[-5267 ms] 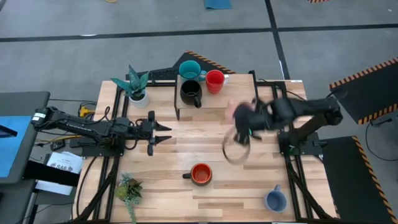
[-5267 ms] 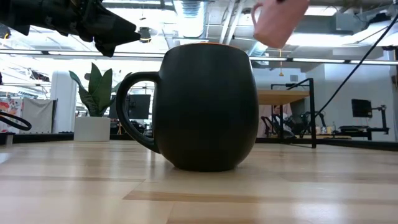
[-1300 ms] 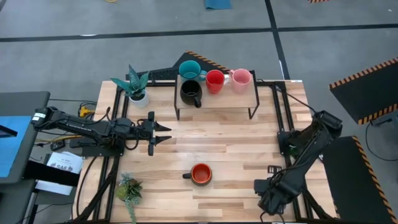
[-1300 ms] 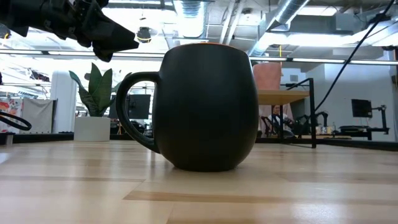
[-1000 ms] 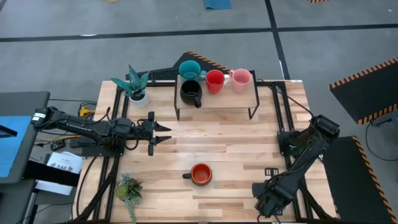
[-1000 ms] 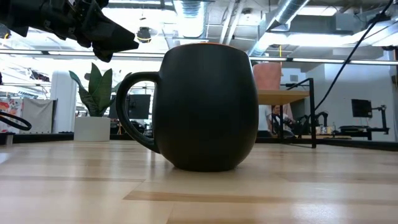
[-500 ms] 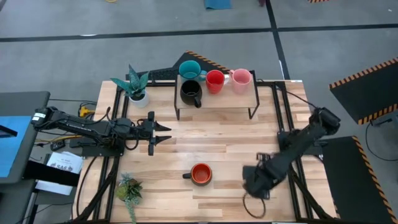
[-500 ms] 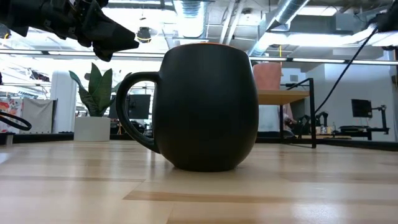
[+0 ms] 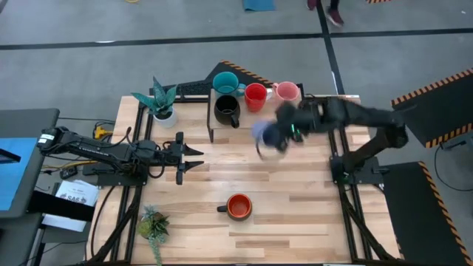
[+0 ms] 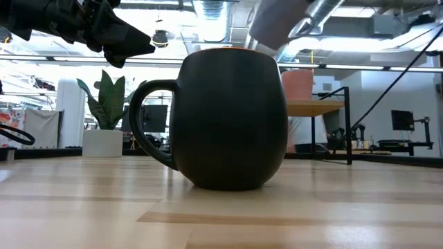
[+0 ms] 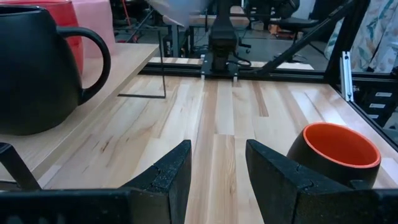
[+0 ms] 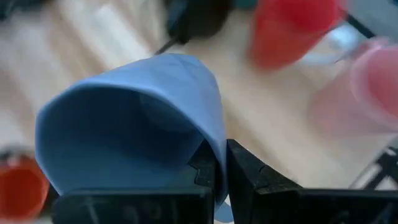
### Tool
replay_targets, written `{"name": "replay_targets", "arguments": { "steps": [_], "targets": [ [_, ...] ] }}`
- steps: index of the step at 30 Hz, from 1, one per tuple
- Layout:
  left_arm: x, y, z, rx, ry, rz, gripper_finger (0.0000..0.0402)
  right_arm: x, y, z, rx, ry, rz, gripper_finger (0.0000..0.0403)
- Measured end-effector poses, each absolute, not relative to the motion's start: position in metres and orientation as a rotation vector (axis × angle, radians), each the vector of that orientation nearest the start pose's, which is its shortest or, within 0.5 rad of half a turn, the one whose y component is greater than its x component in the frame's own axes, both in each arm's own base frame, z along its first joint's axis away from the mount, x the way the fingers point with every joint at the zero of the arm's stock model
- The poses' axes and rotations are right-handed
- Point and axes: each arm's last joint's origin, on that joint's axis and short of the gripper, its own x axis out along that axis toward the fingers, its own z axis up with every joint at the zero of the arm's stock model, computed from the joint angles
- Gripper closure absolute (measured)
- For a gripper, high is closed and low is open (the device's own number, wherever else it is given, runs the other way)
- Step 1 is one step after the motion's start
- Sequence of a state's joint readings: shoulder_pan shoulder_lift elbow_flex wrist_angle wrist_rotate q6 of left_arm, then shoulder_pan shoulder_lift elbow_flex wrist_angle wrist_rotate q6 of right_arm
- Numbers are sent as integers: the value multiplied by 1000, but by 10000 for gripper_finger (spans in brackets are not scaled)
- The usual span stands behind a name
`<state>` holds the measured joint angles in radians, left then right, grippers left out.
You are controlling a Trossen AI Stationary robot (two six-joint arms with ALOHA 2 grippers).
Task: Place coffee mugs
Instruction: Put the light blue mug on the shelf
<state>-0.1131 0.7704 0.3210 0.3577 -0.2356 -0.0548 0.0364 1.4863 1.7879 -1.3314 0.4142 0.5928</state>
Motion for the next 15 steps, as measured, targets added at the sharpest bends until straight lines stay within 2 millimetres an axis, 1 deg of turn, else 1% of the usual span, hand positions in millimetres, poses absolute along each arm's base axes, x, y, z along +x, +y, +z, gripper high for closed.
{"name": "replay_targets", "arguments": {
  "steps": [3,5,7,9,12,15],
  "targets": [
    [172,-13,226,-35,87,125,264,271,-37,429,340,833,-695,364],
    [172,-13,226,-31,87,125,264,278,-55,429,362,837,-722,364],
    [172,-13,226,-31,87,124,264,285,-68,423,391,880,-722,364],
    [172,-13,226,-30,88,124,264,294,-75,414,416,932,-698,364],
    [172,-13,226,-30,88,125,264,306,-77,397,405,1046,-676,364],
    [172,-13,226,-31,88,125,264,319,-80,384,395,1083,-680,364]
  ]
}}
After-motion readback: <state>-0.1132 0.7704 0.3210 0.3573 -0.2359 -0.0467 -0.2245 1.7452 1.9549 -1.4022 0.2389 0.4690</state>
